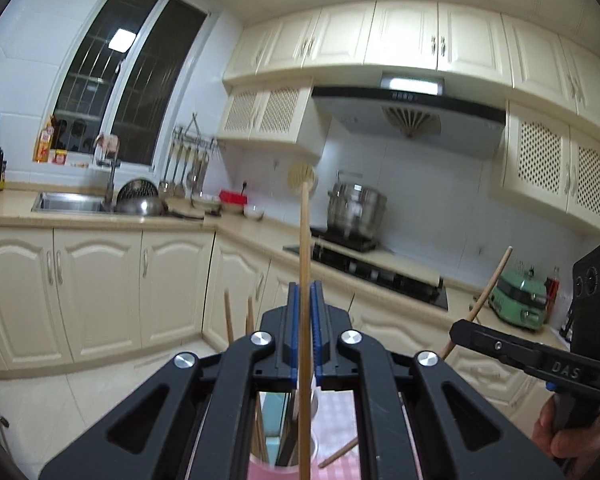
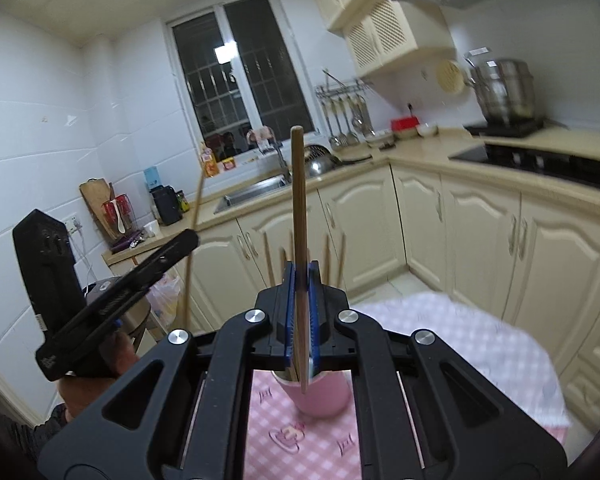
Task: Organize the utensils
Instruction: 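Lift both chopsticks upright and lower them into the pink cup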
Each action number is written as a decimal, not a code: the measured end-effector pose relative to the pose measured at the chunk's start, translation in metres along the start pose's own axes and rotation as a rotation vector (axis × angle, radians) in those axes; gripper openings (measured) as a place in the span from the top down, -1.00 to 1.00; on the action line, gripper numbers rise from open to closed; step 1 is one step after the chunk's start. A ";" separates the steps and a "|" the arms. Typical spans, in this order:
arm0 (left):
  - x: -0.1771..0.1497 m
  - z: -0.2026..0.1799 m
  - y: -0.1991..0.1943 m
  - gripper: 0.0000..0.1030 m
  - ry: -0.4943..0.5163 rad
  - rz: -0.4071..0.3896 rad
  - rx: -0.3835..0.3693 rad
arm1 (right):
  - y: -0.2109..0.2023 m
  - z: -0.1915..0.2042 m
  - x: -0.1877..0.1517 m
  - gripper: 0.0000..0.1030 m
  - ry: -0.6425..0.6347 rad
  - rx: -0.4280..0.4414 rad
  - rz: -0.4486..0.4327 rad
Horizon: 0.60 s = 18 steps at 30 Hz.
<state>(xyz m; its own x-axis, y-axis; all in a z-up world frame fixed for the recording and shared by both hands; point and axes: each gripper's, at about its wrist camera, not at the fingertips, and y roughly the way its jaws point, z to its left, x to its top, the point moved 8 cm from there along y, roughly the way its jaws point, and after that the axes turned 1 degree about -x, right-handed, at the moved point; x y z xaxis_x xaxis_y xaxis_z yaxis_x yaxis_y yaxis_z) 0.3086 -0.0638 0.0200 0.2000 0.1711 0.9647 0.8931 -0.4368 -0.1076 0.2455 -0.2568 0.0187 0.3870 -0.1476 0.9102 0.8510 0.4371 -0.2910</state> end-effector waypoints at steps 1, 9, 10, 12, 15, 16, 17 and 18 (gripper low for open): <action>0.005 -0.001 0.002 0.90 0.002 -0.015 0.000 | 0.000 0.003 0.006 0.87 -0.009 0.005 -0.006; 0.028 -0.006 0.027 0.90 0.010 -0.112 -0.009 | 0.019 0.018 0.040 0.87 -0.074 0.015 -0.008; 0.026 -0.006 0.031 0.90 0.009 -0.115 -0.011 | 0.023 0.018 0.040 0.87 -0.077 0.014 -0.002; 0.020 -0.007 0.040 0.90 0.007 -0.112 -0.017 | 0.032 0.016 0.040 0.87 -0.081 0.010 0.011; 0.009 -0.003 0.054 0.90 -0.004 -0.097 -0.020 | 0.046 0.013 0.037 0.87 -0.080 0.010 0.036; 0.004 -0.002 0.059 0.90 -0.010 -0.091 -0.020 | 0.049 0.012 0.035 0.87 -0.079 0.010 0.044; 0.000 -0.001 0.063 0.90 -0.012 -0.086 -0.019 | 0.054 0.011 0.032 0.87 -0.075 0.011 0.057; -0.003 0.002 0.066 0.90 -0.014 -0.082 -0.017 | 0.058 0.010 0.029 0.87 -0.075 0.011 0.066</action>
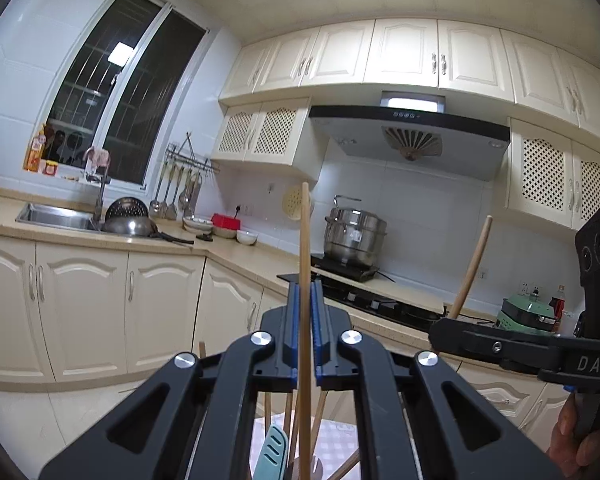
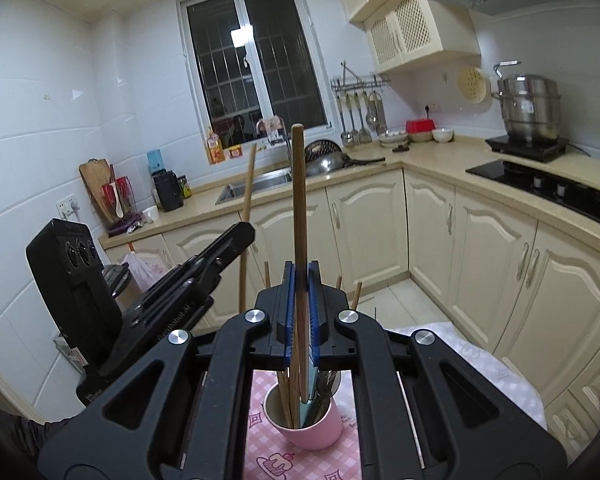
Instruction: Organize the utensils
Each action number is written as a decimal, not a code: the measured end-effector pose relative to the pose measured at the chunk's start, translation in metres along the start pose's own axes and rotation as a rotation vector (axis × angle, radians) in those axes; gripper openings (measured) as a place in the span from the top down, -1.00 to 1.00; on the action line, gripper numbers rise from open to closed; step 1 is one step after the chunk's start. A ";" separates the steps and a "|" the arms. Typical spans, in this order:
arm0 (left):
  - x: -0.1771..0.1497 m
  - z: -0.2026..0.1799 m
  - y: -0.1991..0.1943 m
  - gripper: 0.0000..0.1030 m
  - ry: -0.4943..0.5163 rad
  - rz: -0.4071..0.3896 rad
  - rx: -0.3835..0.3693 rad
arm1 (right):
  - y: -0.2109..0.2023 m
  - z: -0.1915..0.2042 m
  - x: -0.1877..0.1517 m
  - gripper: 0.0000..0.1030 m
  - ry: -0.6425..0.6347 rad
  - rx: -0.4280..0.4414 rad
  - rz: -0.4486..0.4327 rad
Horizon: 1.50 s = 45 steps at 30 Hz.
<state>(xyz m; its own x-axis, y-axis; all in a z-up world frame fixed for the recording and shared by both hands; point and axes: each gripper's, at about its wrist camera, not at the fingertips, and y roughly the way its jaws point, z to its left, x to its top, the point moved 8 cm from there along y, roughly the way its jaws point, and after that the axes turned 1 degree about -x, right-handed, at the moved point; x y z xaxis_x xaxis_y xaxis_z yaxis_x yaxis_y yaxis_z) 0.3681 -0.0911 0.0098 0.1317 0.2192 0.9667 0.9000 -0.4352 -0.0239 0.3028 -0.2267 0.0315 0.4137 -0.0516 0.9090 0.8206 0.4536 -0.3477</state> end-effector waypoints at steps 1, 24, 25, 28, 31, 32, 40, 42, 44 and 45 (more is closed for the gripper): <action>-0.005 0.001 0.004 0.90 -0.001 0.006 0.004 | 0.006 -0.001 -0.003 0.87 -0.001 0.000 0.012; -0.033 0.025 -0.039 -0.77 0.040 0.109 0.105 | 0.003 -0.044 -0.040 -0.83 0.208 -0.069 0.027; -0.033 0.026 -0.042 -0.77 0.039 0.113 0.105 | 0.001 -0.043 -0.042 -0.83 0.210 -0.069 0.028; -0.037 0.025 -0.052 -0.77 0.057 0.154 0.110 | -0.005 -0.038 -0.049 -0.83 0.208 -0.066 0.041; -0.051 0.025 -0.064 -0.77 0.104 0.223 0.124 | -0.010 -0.035 -0.063 -0.83 0.206 -0.071 0.069; -0.057 0.026 -0.067 -0.77 0.119 0.250 0.135 | -0.010 -0.035 -0.068 -0.83 0.210 -0.069 0.079; -0.148 0.051 -0.101 -0.77 0.197 0.608 0.218 | -0.009 -0.044 -0.108 -0.83 0.248 -0.084 0.167; -0.168 0.056 -0.108 -0.77 0.193 0.671 0.231 | -0.005 -0.046 -0.118 -0.83 0.250 -0.090 0.195; -0.185 0.058 -0.114 -0.77 0.184 0.724 0.241 | 0.003 -0.047 -0.128 -0.83 0.248 -0.098 0.236; -0.194 0.059 -0.117 -0.77 0.176 0.759 0.240 | 0.009 -0.047 -0.134 -0.83 0.249 -0.102 0.269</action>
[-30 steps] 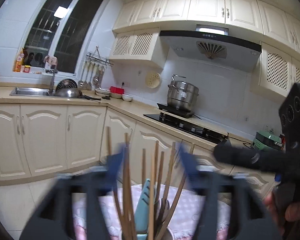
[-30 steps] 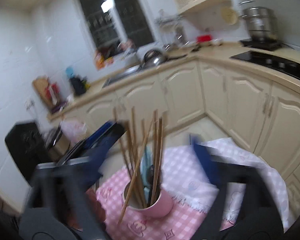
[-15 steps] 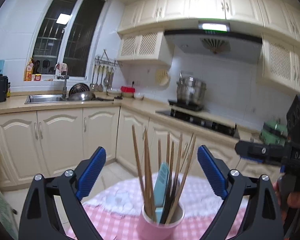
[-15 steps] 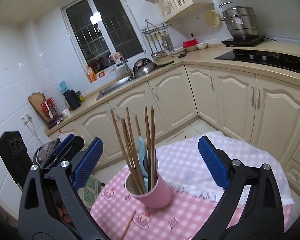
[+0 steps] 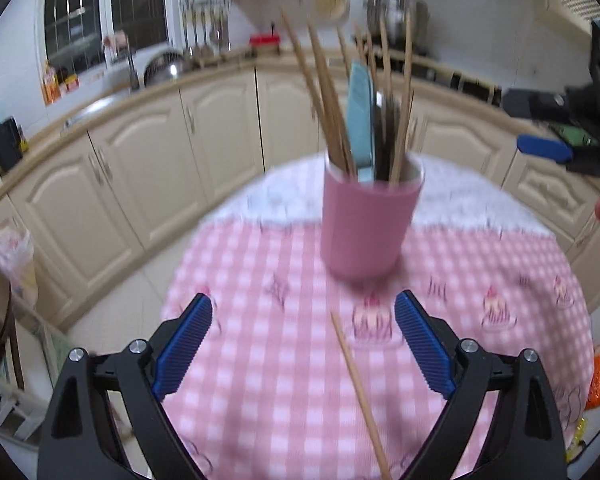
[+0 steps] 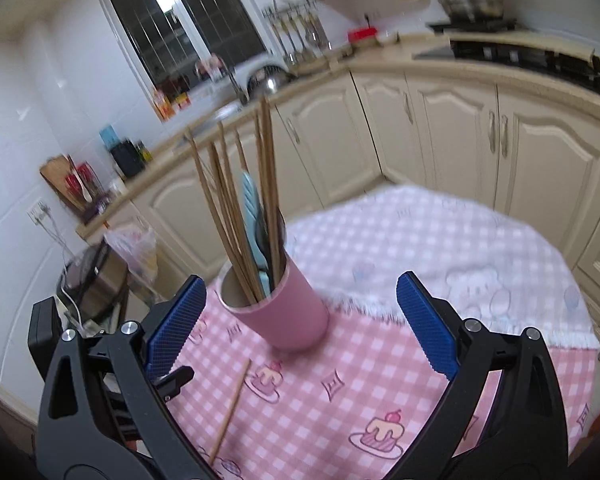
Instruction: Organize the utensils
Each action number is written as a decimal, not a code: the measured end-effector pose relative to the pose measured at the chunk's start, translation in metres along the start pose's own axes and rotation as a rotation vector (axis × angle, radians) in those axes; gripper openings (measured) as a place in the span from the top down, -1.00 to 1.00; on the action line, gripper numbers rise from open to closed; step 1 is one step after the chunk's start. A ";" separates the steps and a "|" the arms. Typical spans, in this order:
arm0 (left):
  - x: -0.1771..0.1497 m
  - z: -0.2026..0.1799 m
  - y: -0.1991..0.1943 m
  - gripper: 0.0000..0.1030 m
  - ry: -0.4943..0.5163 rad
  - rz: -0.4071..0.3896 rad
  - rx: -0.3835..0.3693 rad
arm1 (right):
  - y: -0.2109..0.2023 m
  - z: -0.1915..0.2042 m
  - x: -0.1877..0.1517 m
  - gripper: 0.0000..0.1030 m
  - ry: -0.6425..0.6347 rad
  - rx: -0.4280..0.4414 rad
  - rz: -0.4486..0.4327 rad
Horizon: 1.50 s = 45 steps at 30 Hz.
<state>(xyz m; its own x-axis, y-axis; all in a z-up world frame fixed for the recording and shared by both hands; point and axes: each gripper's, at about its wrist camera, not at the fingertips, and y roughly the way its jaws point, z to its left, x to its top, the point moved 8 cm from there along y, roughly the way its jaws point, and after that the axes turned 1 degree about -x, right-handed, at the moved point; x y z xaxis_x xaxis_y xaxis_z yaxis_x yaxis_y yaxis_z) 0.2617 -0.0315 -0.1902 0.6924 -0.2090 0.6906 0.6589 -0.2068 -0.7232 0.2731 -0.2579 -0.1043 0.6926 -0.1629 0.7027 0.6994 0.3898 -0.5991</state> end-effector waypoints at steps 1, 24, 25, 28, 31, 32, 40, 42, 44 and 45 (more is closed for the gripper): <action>-0.007 -0.002 0.003 -0.77 0.001 0.026 -0.007 | 0.007 -0.001 -0.003 -0.83 0.001 -0.006 0.024; -0.048 -0.036 0.029 0.91 0.029 0.240 -0.128 | 0.097 0.022 -0.009 0.68 -0.092 -0.033 0.330; -0.044 -0.033 0.025 0.91 0.011 0.219 -0.133 | 0.097 0.023 -0.008 0.69 -0.096 -0.035 0.328; -0.017 -0.020 0.003 0.91 -0.054 0.091 -0.157 | 0.096 0.024 -0.007 0.72 -0.106 -0.037 0.324; 0.016 -0.007 -0.026 0.91 -0.108 -0.063 -0.164 | 0.094 0.027 -0.005 0.73 -0.113 -0.037 0.318; 0.031 -0.003 -0.040 0.91 -0.127 -0.138 -0.168 | 0.094 0.027 -0.005 0.72 -0.117 -0.039 0.317; 0.124 -0.005 -0.101 0.91 -0.158 -0.613 -0.195 | 0.096 0.026 -0.004 0.72 -0.104 -0.038 0.309; 0.147 -0.013 -0.101 0.91 -0.160 -0.704 -0.204 | 0.096 0.026 -0.003 0.72 -0.097 -0.034 0.306; 0.162 -0.022 -0.101 0.91 -0.151 -0.778 -0.195 | 0.096 0.024 -0.003 0.72 -0.091 -0.029 0.303; 0.169 -0.027 -0.099 0.91 -0.145 -0.801 -0.194 | 0.096 0.024 -0.002 0.72 -0.087 -0.026 0.302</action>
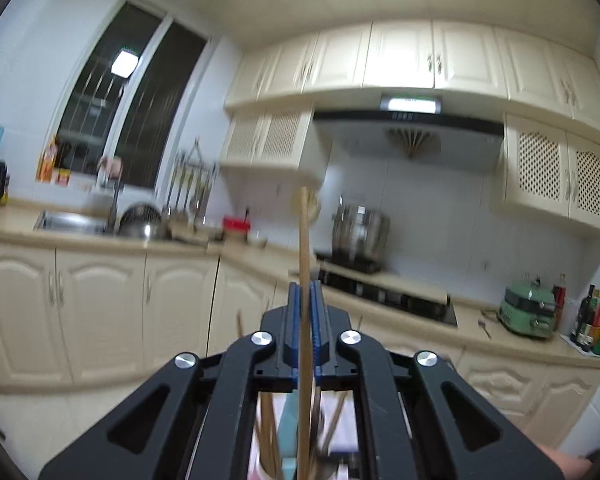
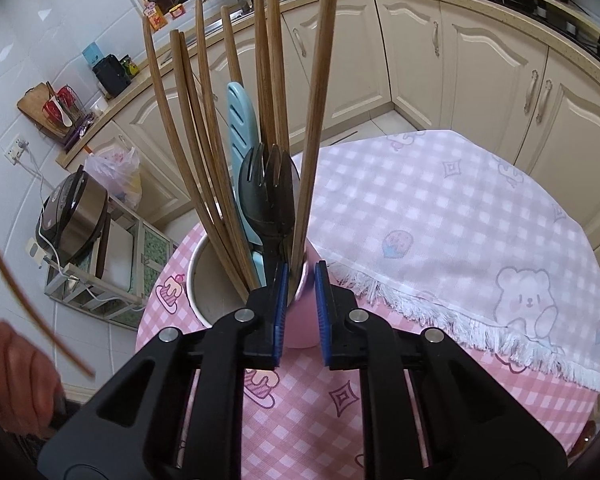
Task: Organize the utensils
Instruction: 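Lower both held chopsticks into the pink cup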
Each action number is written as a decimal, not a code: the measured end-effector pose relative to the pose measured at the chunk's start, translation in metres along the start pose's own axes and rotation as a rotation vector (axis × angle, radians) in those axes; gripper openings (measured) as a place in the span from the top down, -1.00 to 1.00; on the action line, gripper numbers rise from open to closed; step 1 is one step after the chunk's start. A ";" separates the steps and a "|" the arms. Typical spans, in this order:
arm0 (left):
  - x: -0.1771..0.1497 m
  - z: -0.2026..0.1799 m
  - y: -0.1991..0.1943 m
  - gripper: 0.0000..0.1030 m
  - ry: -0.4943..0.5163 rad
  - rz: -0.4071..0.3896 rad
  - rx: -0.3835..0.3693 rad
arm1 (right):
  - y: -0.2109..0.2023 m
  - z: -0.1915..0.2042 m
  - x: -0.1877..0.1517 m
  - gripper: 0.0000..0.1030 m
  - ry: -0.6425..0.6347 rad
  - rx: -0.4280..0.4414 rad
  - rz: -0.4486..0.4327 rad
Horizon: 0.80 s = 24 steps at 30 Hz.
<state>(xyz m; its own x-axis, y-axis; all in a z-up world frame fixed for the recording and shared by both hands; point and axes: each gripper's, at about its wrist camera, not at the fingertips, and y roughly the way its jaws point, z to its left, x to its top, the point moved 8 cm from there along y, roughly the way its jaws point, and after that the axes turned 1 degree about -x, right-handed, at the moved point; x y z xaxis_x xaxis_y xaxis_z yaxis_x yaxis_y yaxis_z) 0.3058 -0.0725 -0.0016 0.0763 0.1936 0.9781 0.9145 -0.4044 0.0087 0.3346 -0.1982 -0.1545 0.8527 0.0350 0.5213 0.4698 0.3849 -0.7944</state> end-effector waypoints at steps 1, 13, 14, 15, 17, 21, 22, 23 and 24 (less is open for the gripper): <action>0.000 -0.004 0.004 0.91 0.004 -0.011 -0.002 | 0.000 0.000 0.000 0.72 0.002 0.002 -0.001; -0.024 0.004 0.053 0.91 -0.012 -0.026 -0.005 | 0.003 -0.002 0.005 0.72 0.003 0.013 -0.007; -0.026 0.004 0.056 0.91 -0.016 -0.027 -0.008 | 0.003 -0.002 0.005 0.72 0.004 0.013 -0.007; -0.027 0.007 0.057 0.91 -0.017 -0.025 -0.010 | 0.003 -0.002 0.005 0.72 0.004 0.013 -0.008; -0.034 0.010 0.061 0.91 -0.015 -0.016 -0.010 | 0.003 -0.003 0.006 0.72 0.004 0.012 -0.010; -0.051 0.016 0.069 0.90 -0.018 0.017 0.000 | 0.003 -0.003 0.006 0.72 0.003 0.012 -0.010; -0.054 0.017 0.070 0.90 -0.014 0.022 0.003 | 0.003 -0.004 0.006 0.72 0.004 0.012 -0.009; -0.055 0.017 0.069 0.88 -0.010 0.026 0.007 | 0.003 -0.004 0.006 0.71 0.004 0.012 -0.008; -0.057 0.017 0.069 0.88 -0.003 0.031 0.008 | 0.004 -0.004 0.006 0.70 0.006 0.015 -0.007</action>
<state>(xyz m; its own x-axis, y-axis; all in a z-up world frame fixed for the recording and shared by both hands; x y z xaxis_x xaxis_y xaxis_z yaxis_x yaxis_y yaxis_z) 0.3713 -0.0958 -0.0599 0.1056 0.1842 0.9772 0.9148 -0.4033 -0.0228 0.3422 -0.1999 -0.1553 0.8509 0.0271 0.5247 0.4722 0.3985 -0.7863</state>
